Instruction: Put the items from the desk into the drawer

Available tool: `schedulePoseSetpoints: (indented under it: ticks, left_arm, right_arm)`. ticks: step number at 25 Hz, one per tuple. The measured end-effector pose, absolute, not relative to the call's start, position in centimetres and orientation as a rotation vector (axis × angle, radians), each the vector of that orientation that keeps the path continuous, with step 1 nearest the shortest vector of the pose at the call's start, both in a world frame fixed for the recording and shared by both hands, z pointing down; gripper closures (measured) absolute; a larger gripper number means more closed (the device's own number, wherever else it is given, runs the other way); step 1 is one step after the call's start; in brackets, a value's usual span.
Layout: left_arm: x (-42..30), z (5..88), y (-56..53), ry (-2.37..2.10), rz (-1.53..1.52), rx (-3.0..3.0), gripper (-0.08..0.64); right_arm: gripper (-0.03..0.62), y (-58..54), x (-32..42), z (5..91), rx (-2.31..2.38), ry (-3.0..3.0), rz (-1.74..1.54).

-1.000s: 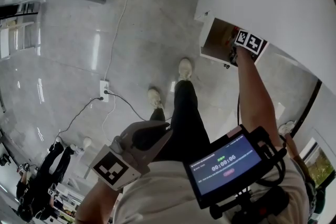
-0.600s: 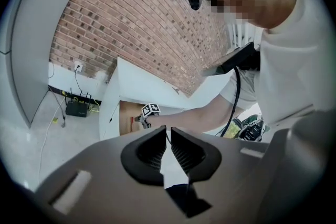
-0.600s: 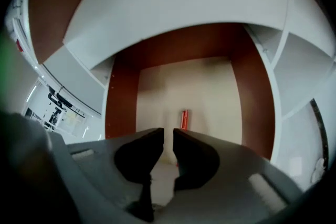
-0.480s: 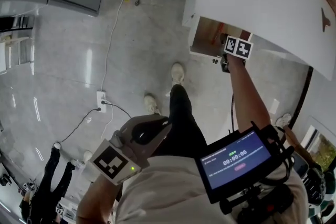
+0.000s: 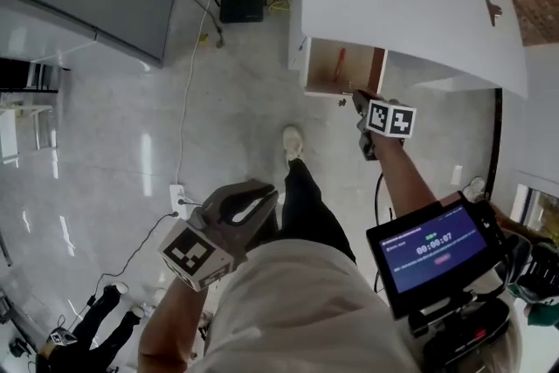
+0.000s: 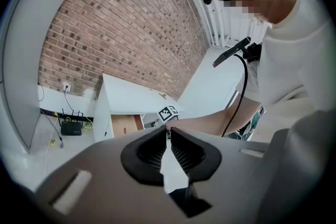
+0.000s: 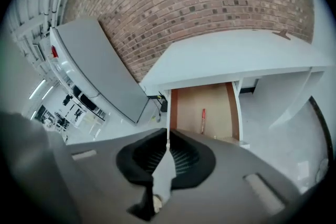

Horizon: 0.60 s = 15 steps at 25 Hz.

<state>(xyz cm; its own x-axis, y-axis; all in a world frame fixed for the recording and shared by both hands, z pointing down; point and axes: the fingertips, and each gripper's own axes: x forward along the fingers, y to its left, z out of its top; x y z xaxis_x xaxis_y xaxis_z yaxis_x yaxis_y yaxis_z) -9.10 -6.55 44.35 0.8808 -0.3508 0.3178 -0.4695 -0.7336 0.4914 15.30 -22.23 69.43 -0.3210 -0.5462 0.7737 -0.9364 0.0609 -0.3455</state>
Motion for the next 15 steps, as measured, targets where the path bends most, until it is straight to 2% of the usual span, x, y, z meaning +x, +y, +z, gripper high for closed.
schedulePoseSetpoints:
  ticks: [15]
  left_arm:
    - [-13.4,40.0,1.5,-0.639,0.240,2.571,0.538]
  right_arm:
    - [0.589,-6.1,5.2,51.4,1.296,-2.208,0.763]
